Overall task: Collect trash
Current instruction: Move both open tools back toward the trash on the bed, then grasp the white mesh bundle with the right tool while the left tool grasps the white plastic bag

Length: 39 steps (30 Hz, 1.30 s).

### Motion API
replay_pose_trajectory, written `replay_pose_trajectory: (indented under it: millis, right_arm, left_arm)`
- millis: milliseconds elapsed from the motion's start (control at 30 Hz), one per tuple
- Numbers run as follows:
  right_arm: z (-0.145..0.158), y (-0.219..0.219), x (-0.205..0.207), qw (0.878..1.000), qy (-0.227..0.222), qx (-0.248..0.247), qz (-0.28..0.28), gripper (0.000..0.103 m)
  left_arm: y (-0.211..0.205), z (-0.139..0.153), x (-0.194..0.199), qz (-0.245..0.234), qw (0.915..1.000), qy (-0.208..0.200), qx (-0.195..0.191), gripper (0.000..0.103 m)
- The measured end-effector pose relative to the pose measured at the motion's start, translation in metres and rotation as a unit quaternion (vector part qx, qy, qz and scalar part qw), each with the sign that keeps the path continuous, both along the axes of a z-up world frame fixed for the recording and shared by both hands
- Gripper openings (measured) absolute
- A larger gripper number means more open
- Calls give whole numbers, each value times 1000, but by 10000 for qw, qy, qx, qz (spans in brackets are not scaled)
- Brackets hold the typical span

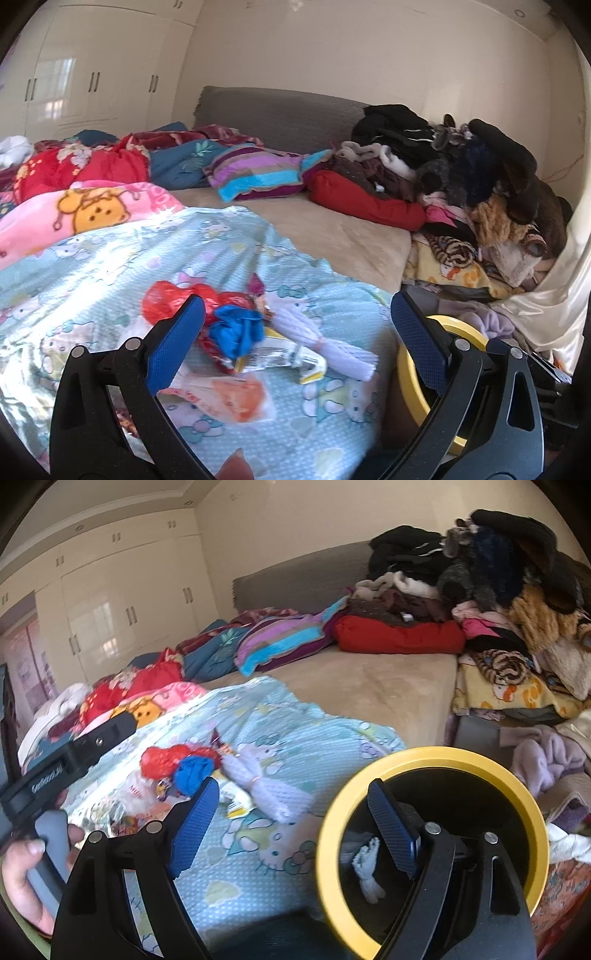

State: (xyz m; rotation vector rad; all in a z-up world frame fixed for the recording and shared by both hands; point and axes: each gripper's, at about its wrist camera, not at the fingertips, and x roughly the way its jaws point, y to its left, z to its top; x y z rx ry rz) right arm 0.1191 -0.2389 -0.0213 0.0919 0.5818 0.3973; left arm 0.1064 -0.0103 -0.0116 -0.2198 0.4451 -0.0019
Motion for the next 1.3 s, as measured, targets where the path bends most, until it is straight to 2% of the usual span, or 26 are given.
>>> replay_pose_trajectory:
  millis: [233,433,567,800,933,1100,1200,1233,1300]
  right_arm:
    - [-4,24,4,9989,64,-300,342,80]
    - [-19,47,20,9935,311,-852,694,79]
    - [-30,61,30,9891,386,-1156,827,72]
    - [-52,77,59,9802,722,-1587,934,61]
    - [-69,89,74,9718,839,-1956,1012,52]
    - [-84,97,89,9660,977,-2159,1035,43]
    - [-91,102,95,9634,1030,-2228,1080,35]
    - [-93,104,96,9626,1038,-2239,1118,28]
    - [-96,108,96,9604,1030,-2313,1167,22]
  left_arm:
    - [27,-6,1,307,9995,97,-69,92]
    - [54,-13,3,574,9981,199,-115,92]
    - [72,-21,5,709,9968,320,-197,92]
    - [110,-47,14,1080,9906,773,-336,92]
    - [126,-61,19,1118,9869,1049,-509,92]
    - [135,-78,23,1108,9836,1288,-612,92]
    - [141,-88,27,1121,9809,1422,-711,92]
    - [142,-90,28,1125,9801,1447,-757,92]
    - [144,-95,31,1090,9784,1516,-883,91]
